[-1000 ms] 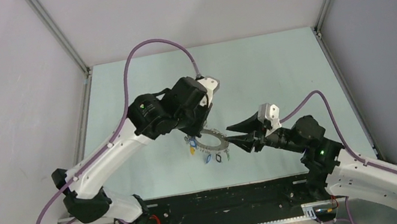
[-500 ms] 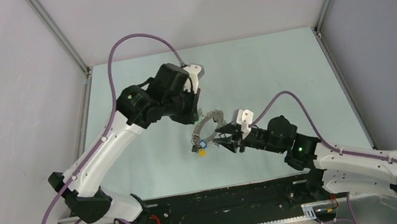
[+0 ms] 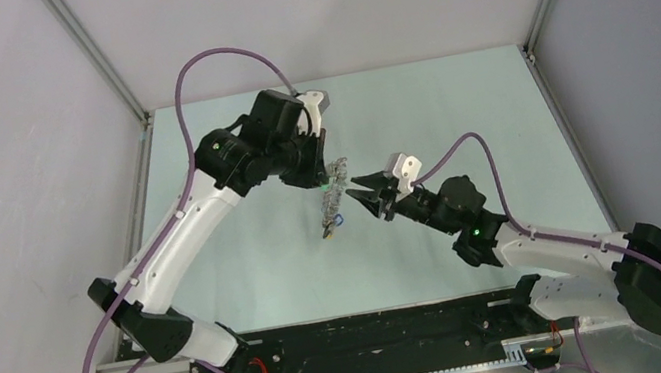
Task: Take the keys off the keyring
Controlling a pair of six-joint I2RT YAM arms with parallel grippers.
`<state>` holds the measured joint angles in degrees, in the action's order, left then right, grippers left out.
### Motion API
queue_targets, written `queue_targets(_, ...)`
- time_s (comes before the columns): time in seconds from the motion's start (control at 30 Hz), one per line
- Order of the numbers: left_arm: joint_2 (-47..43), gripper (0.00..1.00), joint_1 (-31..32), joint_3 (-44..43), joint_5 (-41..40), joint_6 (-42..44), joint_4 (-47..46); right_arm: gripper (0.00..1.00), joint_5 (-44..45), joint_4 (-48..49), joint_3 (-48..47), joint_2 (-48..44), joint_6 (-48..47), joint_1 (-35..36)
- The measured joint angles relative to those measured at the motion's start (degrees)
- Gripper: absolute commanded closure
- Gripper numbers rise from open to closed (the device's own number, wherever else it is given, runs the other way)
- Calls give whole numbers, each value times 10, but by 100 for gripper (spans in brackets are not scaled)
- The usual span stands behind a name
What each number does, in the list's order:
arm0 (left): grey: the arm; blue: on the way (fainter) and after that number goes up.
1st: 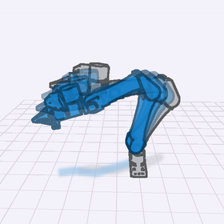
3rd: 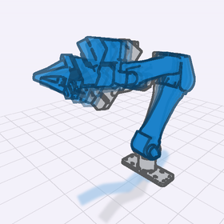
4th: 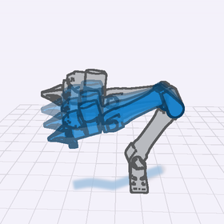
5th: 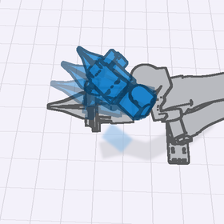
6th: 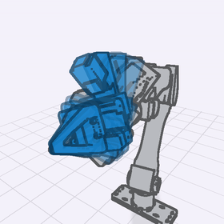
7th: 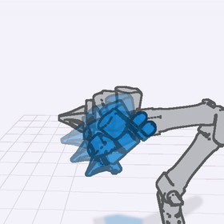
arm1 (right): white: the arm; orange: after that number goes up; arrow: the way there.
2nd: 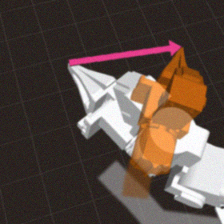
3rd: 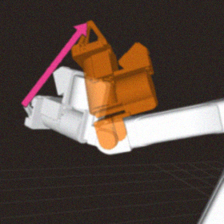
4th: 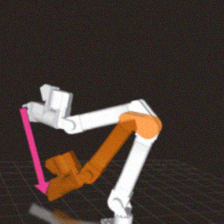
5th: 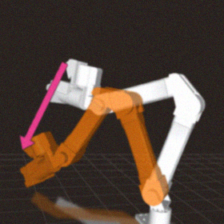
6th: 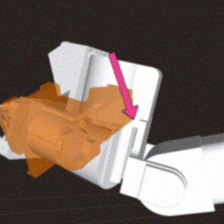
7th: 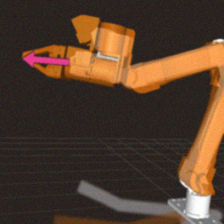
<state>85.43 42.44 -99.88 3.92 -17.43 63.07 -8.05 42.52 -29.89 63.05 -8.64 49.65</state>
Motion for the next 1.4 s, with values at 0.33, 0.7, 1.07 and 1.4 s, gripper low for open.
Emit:
queue_targets(0.33,2,100,-7,0,26,5,-14,69,-40,46,-25,43,1,-15)
queue_targets(0.7,2,100,-11,0,39,4,-21,87,-35,45,-45,71,9,-18)
queue_targets(1.07,-2,100,-11,1,53,4,-25,66,-30,31,-46,71,18,-26)
queue_targets(1.4,-10,100,-12,6,56,4,-25,97,-29,30,-48,71,29,-29)
